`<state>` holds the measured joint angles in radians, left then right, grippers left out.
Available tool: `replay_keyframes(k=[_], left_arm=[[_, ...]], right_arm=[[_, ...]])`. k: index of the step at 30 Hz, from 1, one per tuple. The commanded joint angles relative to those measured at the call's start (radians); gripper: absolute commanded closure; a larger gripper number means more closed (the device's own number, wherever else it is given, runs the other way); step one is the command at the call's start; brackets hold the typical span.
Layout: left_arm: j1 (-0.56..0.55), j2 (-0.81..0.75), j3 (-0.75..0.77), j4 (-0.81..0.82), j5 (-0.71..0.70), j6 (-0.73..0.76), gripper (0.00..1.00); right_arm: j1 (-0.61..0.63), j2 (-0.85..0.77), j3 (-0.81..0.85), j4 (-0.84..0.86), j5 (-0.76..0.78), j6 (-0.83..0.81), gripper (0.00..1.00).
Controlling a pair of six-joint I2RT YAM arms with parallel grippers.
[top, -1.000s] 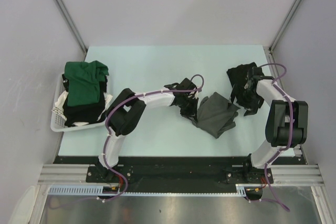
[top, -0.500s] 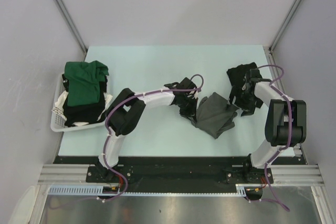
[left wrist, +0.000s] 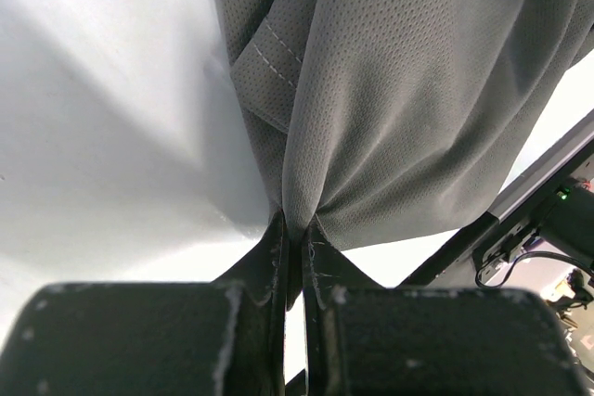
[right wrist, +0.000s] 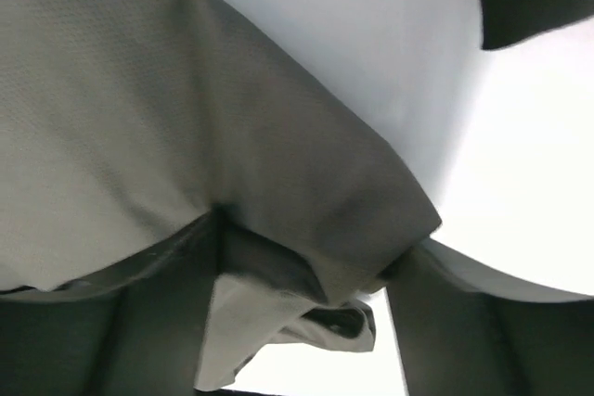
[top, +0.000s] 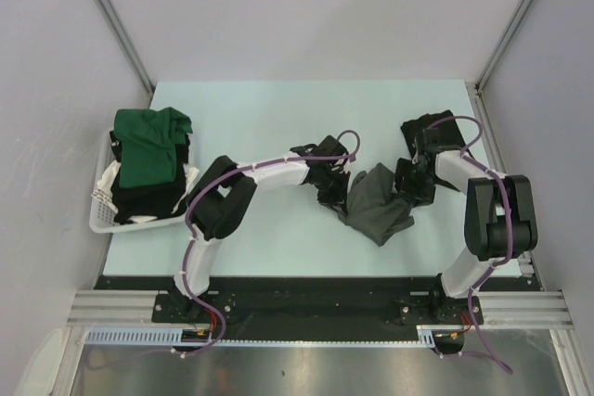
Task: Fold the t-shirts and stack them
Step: Put the neatly folded tshirt into the corner of the board with both arms
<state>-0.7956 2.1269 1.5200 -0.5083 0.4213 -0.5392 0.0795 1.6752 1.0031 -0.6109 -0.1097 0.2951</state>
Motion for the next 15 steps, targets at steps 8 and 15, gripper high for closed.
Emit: replay_keyframes(k=[8,15], left_arm=[[0.007,-0.027,0.037,-0.012,0.005,0.024,1.00],[0.007,-0.028,0.048,-0.007,0.001,0.016,1.00]], right_arm=[[0.014,-0.029,-0.012,0.034,0.025,-0.005,0.65],[0.013,-0.057,-0.012,0.023,0.022,-0.020,0.73]])
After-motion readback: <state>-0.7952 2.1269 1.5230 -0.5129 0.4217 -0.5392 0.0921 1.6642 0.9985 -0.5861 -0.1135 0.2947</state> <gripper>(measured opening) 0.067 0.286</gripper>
